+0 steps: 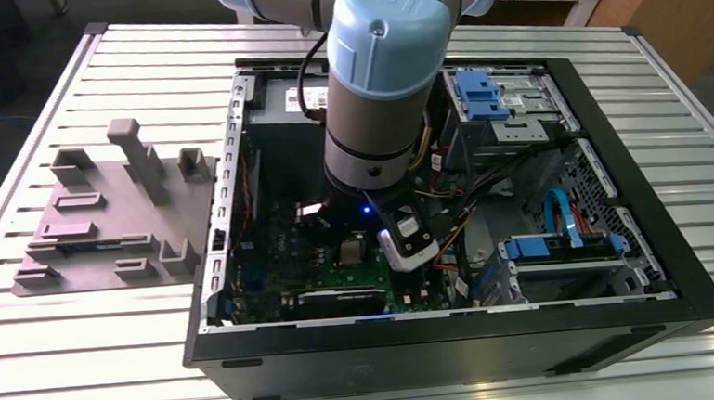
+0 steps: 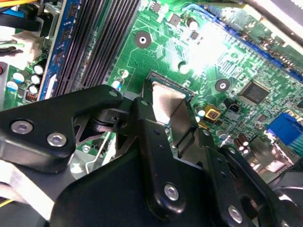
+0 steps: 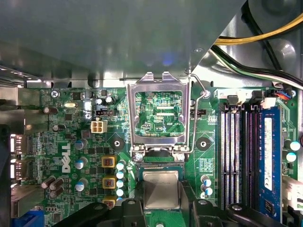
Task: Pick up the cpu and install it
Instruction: 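Place the cpu into insertion slot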
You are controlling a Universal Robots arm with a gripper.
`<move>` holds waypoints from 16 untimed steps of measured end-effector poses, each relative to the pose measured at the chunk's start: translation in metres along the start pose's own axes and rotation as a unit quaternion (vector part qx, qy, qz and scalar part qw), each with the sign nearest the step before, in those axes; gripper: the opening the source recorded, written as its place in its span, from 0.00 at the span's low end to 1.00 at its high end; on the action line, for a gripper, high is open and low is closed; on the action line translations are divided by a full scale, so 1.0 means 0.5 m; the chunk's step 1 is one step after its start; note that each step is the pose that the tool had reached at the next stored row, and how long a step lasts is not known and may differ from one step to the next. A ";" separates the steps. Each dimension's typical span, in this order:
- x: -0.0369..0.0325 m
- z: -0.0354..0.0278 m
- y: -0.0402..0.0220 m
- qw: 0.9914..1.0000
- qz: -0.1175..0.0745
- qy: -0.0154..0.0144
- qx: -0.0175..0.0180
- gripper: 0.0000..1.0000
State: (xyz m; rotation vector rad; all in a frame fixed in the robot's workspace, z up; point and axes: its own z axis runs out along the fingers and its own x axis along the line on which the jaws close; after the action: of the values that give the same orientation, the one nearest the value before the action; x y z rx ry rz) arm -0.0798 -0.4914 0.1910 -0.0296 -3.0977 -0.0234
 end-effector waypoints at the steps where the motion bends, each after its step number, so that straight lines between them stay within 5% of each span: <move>1: 0.000 -0.002 0.000 1.000 0.000 0.000 -0.001 0.40; 5: 0.001 -0.013 0.000 1.000 0.000 0.001 0.000 0.40; 16: 0.000 -0.012 0.000 1.000 0.000 0.001 0.000 0.41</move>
State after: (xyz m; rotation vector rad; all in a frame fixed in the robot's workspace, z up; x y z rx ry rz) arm -0.0797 -0.4914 0.1972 -0.0298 -3.0958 -0.0225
